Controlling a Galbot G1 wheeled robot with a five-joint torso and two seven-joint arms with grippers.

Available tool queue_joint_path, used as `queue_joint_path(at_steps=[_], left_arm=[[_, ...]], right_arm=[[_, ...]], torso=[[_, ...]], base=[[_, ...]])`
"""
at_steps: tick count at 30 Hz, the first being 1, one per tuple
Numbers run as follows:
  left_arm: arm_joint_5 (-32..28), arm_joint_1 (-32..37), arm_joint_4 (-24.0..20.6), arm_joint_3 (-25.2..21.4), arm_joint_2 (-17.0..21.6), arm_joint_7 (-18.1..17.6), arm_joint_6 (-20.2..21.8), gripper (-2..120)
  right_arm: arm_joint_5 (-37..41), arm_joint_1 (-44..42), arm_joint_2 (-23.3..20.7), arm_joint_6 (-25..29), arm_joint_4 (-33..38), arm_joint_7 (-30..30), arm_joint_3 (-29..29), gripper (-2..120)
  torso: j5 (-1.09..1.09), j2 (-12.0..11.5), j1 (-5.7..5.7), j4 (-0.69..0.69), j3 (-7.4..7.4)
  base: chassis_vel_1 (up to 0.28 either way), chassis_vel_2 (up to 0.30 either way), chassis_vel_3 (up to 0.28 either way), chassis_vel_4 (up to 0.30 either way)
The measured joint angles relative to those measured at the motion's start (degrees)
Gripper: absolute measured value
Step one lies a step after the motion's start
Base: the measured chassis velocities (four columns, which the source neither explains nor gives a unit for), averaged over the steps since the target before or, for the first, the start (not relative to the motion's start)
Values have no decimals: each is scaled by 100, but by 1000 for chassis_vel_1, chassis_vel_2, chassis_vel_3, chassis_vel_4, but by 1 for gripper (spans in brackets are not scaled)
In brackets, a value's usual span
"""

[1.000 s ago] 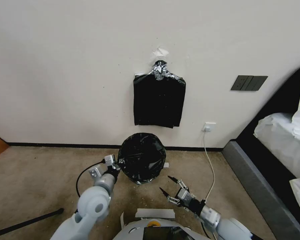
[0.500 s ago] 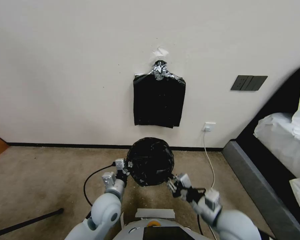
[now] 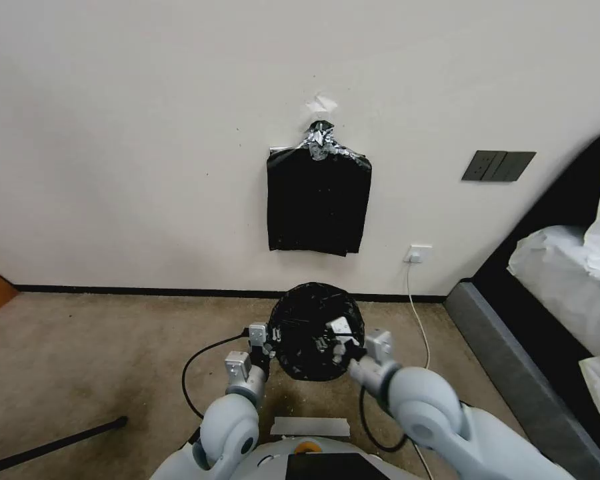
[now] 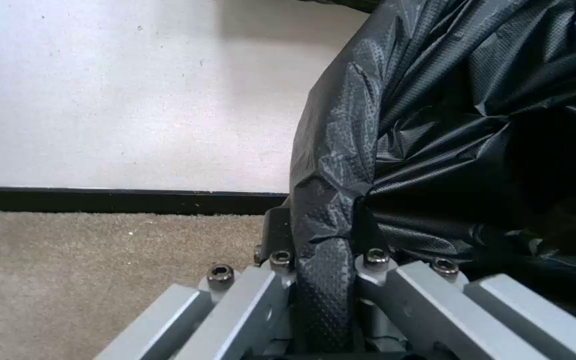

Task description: Place a trash bag onto the trash bin.

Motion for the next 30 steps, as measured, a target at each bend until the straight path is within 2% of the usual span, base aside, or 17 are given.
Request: queue_joint_path(at_steps=[6,14,30], left_arm=[[284,141,-77,-2,-12,69,-24,1],[394,241,-118,-8,-12,134,-75,1],[413,282,-167,6,-38,153,-87,1]], right_arm=[[9,346,252,5,-496,516,-381,0],[-119,562,361,23,-1029,712,-601,0],[-8,972,502,39,-1499,1010,-872,0]], torso=[[0,0,0,-1,-1],[0,0,0,-1,-1],[0,0,0,0,-1]], base=[[0,0,0,0],[0,0,0,0],[0,0,0,0]])
